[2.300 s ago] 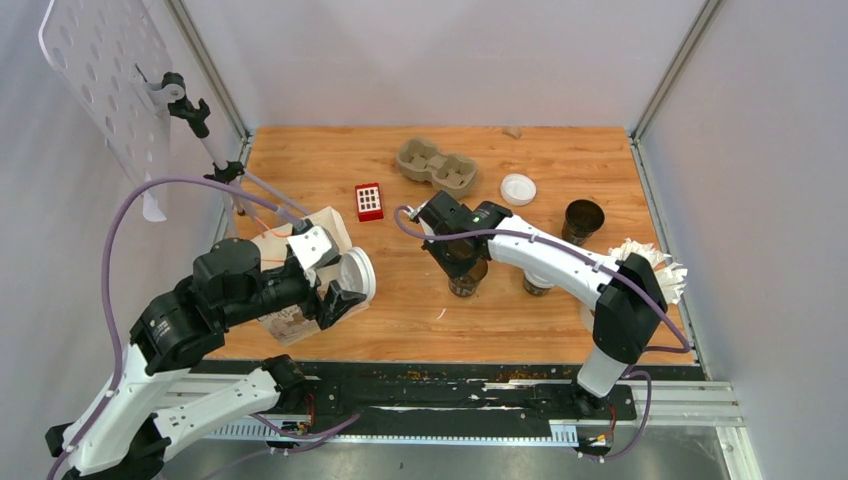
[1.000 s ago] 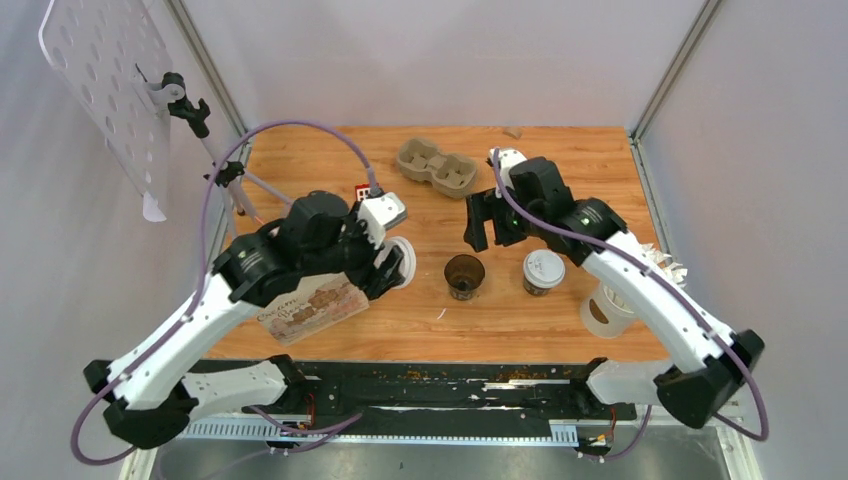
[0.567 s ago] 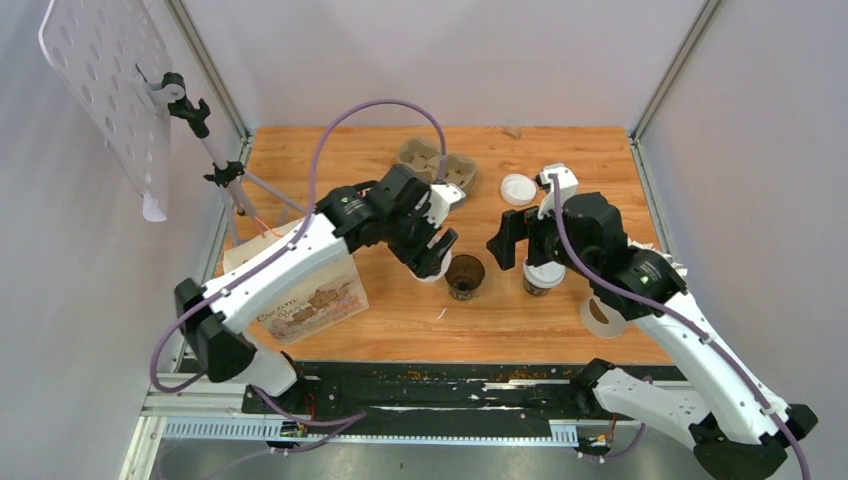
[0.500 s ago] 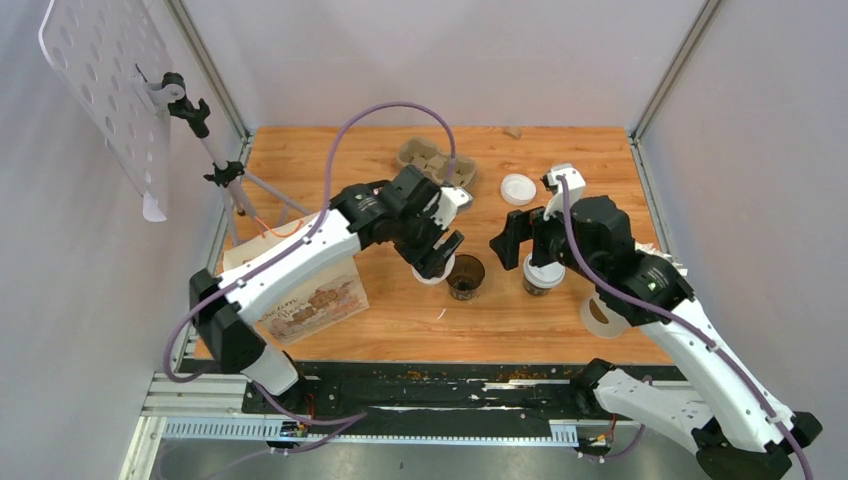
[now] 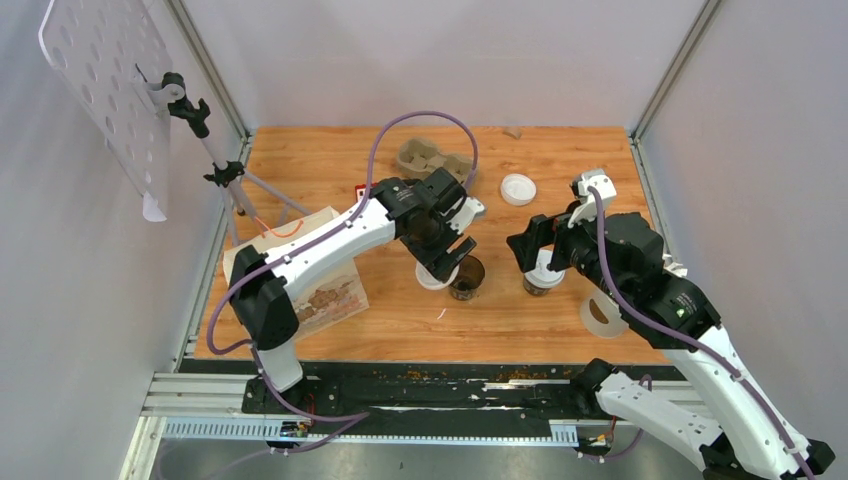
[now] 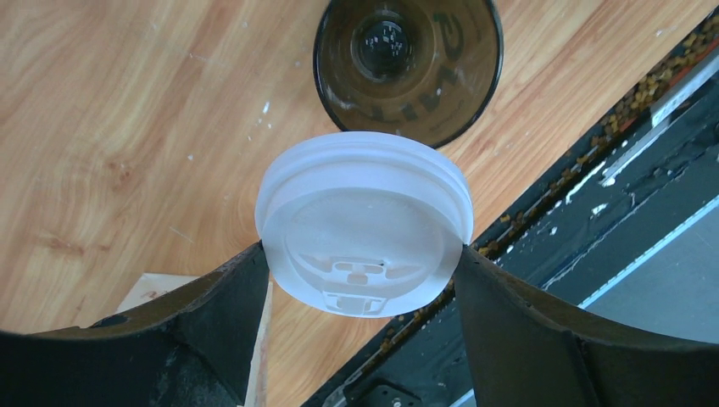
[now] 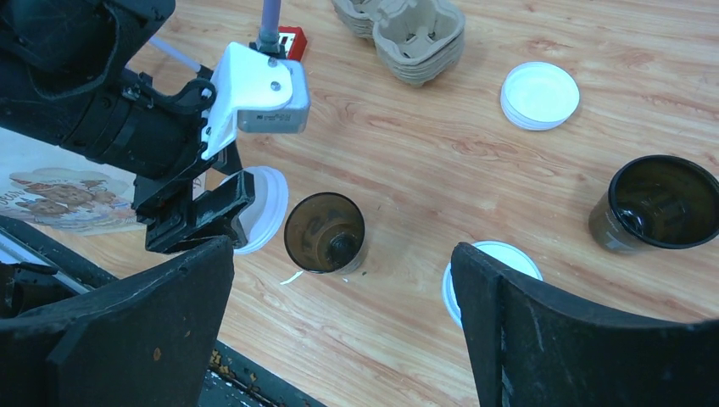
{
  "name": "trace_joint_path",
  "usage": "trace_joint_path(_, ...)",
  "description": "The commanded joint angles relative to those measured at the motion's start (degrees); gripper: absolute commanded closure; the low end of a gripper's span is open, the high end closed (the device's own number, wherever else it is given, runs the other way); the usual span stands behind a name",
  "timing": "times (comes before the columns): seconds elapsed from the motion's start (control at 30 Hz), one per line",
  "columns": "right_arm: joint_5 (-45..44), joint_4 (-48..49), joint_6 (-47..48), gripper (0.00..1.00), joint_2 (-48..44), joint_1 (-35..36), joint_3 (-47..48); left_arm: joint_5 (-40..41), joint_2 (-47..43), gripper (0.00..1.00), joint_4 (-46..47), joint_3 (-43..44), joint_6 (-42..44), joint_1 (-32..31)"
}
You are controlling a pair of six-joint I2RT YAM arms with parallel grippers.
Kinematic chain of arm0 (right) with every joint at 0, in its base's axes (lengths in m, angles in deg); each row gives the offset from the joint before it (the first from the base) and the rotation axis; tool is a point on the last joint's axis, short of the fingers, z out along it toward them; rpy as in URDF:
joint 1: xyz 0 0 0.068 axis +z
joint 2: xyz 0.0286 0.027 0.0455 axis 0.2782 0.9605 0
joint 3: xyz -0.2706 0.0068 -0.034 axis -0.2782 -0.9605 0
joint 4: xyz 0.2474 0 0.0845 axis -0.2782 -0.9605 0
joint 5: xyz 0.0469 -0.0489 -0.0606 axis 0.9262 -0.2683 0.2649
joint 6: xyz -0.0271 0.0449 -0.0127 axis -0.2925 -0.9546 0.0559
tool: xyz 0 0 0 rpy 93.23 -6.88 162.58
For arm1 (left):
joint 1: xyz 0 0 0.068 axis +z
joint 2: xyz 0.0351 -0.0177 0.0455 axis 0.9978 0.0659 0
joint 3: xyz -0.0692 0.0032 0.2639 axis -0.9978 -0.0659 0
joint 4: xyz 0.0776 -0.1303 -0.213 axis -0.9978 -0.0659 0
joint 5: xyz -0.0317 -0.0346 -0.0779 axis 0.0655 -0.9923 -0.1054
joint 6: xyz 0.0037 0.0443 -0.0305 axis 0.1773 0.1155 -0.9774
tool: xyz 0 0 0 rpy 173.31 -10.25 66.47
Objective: Pack the takeout coffee
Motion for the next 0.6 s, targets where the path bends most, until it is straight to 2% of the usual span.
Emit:
trace_joint_path(0.0, -1.73, 2.29, 0.50, 0.00, -0.66, 0.21, -0.11, -0.52, 2.92, 0.18, -1.50, 6.32, 1.15, -0.17)
trace_joint_path(0.57, -4.92, 1.37, 1.48, 0.00, -3.49, 0.18, -0.64, -2.51, 14.19, 0.19, -4.28, 17.60, -0.87, -1.43)
